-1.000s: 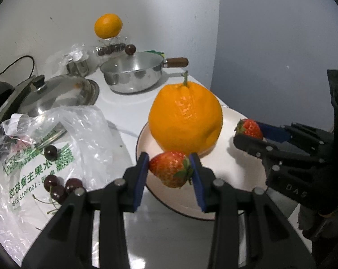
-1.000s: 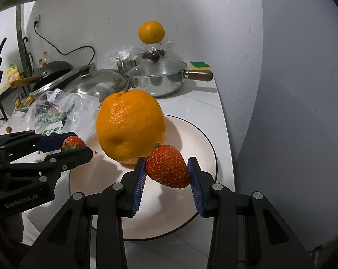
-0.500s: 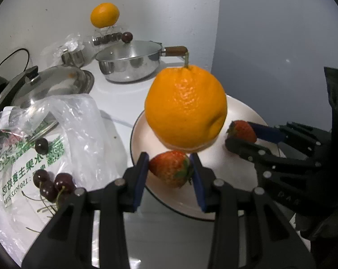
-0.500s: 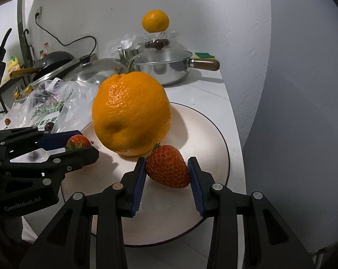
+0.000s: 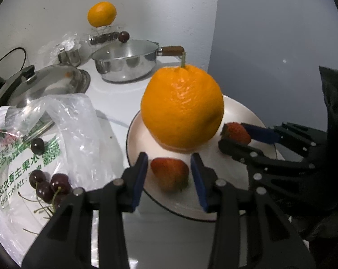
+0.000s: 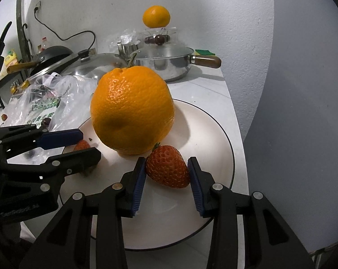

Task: Organize fruits
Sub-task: 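Open the left gripper to drop its strawberry while the right gripper releases its strawberry, then move both open grippers back over the plastic bag toward the cherries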

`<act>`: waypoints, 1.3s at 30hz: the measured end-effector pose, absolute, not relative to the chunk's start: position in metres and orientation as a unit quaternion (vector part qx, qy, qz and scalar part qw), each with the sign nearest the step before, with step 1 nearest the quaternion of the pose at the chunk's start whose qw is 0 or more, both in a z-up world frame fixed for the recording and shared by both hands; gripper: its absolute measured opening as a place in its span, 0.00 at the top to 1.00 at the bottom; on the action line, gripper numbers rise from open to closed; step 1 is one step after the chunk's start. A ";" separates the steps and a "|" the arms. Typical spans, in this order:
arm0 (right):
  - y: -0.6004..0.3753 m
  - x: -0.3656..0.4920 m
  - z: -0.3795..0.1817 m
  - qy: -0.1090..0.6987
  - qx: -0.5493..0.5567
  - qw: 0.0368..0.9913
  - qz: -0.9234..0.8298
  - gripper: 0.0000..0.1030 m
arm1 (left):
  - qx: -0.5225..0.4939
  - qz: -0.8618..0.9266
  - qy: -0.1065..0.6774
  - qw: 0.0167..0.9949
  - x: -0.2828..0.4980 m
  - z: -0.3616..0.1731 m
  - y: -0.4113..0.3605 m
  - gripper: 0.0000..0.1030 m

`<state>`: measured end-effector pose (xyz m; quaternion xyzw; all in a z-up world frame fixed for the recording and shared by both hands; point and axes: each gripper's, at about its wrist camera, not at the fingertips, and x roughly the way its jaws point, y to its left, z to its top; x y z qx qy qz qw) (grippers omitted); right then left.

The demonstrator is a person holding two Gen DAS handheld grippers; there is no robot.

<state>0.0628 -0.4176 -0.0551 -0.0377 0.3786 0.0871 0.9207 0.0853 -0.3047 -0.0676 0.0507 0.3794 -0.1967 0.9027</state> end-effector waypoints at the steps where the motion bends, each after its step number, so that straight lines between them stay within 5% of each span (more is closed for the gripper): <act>1: -0.418 0.063 -0.055 0.379 -0.038 0.921 0.086 0.61 | 0.050 -0.197 0.379 0.903 0.085 -0.067 -0.305 0.60; 6: -0.416 0.062 -0.054 0.378 -0.039 0.921 0.085 0.61 | 0.044 -0.196 0.375 0.905 0.084 -0.065 -0.301 0.51; 39: -0.382 0.038 0.010 0.326 -0.064 0.941 0.067 0.58 | 0.023 -0.166 0.319 0.933 0.052 -0.011 -0.237 0.44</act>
